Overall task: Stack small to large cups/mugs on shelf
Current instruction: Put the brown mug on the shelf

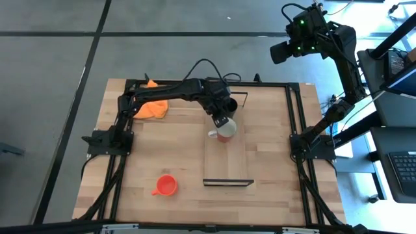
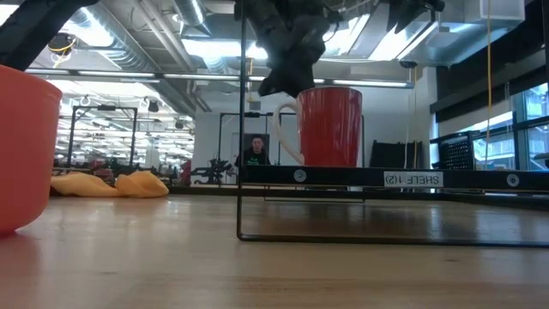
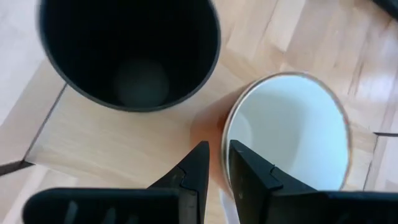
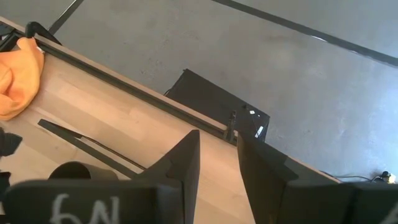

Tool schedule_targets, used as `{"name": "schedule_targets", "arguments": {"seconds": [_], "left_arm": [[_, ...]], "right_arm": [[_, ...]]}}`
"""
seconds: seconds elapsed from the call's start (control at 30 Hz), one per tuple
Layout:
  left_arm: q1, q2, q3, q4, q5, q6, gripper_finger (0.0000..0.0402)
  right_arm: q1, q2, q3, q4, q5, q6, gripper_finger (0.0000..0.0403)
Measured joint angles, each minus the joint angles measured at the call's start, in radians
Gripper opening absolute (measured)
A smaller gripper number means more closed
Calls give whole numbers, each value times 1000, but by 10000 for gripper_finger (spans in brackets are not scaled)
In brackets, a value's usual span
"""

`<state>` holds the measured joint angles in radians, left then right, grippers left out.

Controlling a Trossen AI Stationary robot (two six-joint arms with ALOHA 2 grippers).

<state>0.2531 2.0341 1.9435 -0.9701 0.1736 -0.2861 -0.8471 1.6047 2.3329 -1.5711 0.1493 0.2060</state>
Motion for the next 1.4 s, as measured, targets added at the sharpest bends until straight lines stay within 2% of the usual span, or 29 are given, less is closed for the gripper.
{"name": "schedule_targets", "arguments": {"seconds": [0.33,0.5,0.67,1.1,1.4], "left_arm": [[-1,-36,1,-36,-22,1,55],[-1,-56,2,-123,-89,28,55],[-3,-55,0,-196,-94,41,55],[-32,-55,-113,-87,-29,25,55],[-36,-54,-122,-9,-2,1,55]], "right_arm": [[0,0,0,0,0,-4,110],[0,0,0,0,0,-9,110],[0,0,0,0,0,-10,110],[0,0,0,0,0,-27,110],[0,0,0,0,0,-27,110]]}}
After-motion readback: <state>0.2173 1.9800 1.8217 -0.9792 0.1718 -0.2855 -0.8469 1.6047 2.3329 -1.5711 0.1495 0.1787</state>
